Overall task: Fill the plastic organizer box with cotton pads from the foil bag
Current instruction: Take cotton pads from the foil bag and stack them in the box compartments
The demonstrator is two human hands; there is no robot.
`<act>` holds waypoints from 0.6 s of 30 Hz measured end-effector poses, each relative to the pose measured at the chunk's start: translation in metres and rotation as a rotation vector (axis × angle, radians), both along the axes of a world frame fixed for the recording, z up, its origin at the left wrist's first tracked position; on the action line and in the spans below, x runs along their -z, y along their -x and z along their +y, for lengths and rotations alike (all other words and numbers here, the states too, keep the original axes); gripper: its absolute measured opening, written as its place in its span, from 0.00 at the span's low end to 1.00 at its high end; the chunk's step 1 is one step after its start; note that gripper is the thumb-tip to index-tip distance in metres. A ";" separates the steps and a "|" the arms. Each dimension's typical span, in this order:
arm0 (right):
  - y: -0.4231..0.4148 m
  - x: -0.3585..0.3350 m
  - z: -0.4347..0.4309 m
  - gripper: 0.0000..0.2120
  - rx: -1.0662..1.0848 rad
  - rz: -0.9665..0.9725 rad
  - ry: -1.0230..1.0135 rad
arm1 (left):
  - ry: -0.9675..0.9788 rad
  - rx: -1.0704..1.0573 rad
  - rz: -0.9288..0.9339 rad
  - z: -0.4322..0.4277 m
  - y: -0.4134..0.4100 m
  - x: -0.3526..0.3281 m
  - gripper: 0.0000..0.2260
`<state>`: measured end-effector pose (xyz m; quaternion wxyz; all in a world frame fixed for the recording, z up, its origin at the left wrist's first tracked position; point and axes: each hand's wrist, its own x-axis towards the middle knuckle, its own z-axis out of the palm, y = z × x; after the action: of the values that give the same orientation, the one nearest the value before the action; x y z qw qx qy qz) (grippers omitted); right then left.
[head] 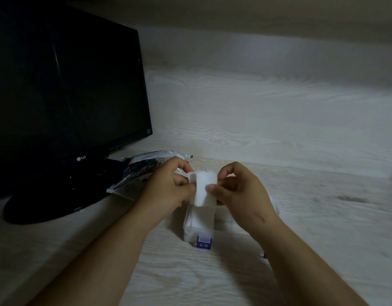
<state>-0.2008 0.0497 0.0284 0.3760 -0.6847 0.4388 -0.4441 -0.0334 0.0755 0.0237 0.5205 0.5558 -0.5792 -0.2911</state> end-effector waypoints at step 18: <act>0.004 -0.004 0.003 0.09 -0.067 0.063 -0.227 | -0.006 0.026 -0.057 -0.003 0.001 0.004 0.04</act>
<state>-0.2047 0.0525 0.0328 0.4517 -0.6657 0.4747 -0.3570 -0.0344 0.0728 0.0201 0.4983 0.5580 -0.6001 -0.2833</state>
